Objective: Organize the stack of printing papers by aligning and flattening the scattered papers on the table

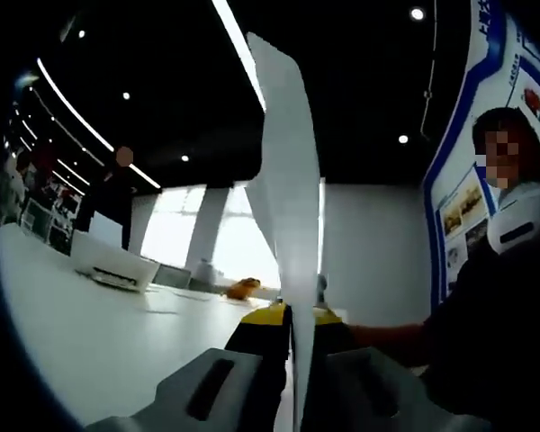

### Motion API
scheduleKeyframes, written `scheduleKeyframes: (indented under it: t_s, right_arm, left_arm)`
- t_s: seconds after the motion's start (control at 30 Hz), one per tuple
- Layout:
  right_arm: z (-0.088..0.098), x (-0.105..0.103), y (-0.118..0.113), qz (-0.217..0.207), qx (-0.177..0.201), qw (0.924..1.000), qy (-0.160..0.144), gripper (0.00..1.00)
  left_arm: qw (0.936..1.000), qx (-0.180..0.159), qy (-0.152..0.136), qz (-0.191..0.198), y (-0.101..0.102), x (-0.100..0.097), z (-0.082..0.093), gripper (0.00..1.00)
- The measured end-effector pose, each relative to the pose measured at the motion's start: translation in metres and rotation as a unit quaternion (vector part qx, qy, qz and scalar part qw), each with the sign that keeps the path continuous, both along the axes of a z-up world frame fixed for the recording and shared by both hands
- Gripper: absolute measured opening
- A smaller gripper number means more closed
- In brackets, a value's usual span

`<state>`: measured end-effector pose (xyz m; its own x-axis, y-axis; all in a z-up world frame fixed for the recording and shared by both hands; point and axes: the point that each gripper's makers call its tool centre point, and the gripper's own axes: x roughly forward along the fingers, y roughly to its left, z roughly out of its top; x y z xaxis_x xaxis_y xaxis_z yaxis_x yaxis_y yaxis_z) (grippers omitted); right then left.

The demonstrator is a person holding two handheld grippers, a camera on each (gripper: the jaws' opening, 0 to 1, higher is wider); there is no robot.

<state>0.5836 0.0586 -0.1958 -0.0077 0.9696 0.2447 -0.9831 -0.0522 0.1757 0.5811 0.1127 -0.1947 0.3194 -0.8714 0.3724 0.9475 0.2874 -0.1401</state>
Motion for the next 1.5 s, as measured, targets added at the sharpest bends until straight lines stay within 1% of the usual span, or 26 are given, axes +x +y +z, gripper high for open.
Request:
scheduleKeyframes:
  t_s: [0.07,0.13,0.17,0.27,0.33,0.4,0.47,0.57,0.67,0.7,0.77,0.83,0.9,0.97,1.13,1.23,1.3,1.5]
  right_arm:
    - [0.008,-0.001,-0.003,-0.018,-0.008,0.9994,-0.03,0.0]
    - [0.021,-0.003,-0.007,-0.028,-0.003,0.9986,-0.044,0.0]
    - [0.033,-0.002,-0.013,-0.041,0.01,0.9976,-0.054,0.0]
    - [0.056,-0.001,-0.026,-0.064,0.035,0.9946,-0.074,0.0]
    - [0.07,-0.002,-0.037,-0.076,0.05,0.9921,-0.087,0.0]
    - [0.081,-0.003,-0.046,-0.089,0.063,0.9892,-0.098,0.0]
    - [0.088,-0.006,-0.052,-0.096,0.07,0.9868,-0.11,0.0]
    - [0.093,-0.008,-0.06,-0.099,0.081,0.9855,-0.112,0.0]
    - [0.095,-0.011,-0.063,-0.094,0.088,0.9851,-0.114,0.0]
    - [0.095,-0.012,-0.063,-0.095,0.087,0.985,-0.115,0.0]
    - [0.096,-0.012,-0.064,-0.097,0.086,0.9847,-0.116,0.0]
    - [0.098,-0.014,-0.064,-0.097,0.087,0.9842,-0.12,0.0]
    - [0.097,-0.013,-0.063,-0.108,0.07,0.9825,-0.135,0.0]
    - [0.095,-0.006,-0.065,-0.116,0.053,0.9822,-0.139,0.0]
    - [0.093,-0.001,-0.067,-0.128,0.04,0.9801,-0.147,0.0]
    - [0.087,0.005,-0.068,-0.143,0.02,0.9781,-0.15,0.0]
    - [0.082,0.009,-0.068,-0.151,0.002,0.9768,-0.151,0.0]
    - [0.08,0.01,-0.067,-0.158,-0.007,0.9758,-0.151,0.0]
  left_arm:
    - [1.0,0.009,0.001,-0.004,-0.002,-0.002,0.004,0.06]
    - [0.9997,0.022,-0.008,-0.001,-0.005,-0.002,0.009,0.06]
    - [0.9996,0.025,-0.011,0.003,-0.006,-0.001,0.012,0.07]
    - [0.9995,0.027,-0.014,0.007,-0.006,0.001,0.02,0.08]
    - [0.9993,0.034,-0.016,0.01,-0.007,0.003,0.022,0.1]
    - [0.9984,0.051,-0.023,0.01,-0.011,0.004,0.022,0.12]
    - [0.9975,0.062,-0.032,0.005,-0.017,0.002,0.023,0.15]
    - [0.9955,0.084,-0.044,-0.007,-0.028,-0.002,0.021,0.17]
    - [0.9936,0.103,-0.047,-0.007,-0.035,0.0,0.019,0.17]
    - [0.9933,0.106,-0.046,-0.006,-0.036,0.001,0.019,0.16]
    - [0.9932,0.106,-0.049,-0.006,-0.035,0.001,0.021,0.06]
    - [0.9935,0.103,-0.048,-0.005,-0.035,0.001,0.026,0.06]
    - [0.9916,0.12,-0.049,0.002,-0.036,0.002,0.024,0.06]
    - [0.9865,0.151,-0.06,0.022,-0.036,0.004,0.018,0.06]
    - [0.9838,0.165,-0.062,0.034,-0.036,0.003,0.017,0.06]
    - [0.9817,0.178,-0.056,0.039,-0.035,0.004,0.012,0.06]
    - [0.9791,0.19,-0.056,0.045,-0.034,0.005,0.007,0.06]
    - [0.9782,0.195,-0.05,0.052,-0.033,0.007,0.003,0.06]
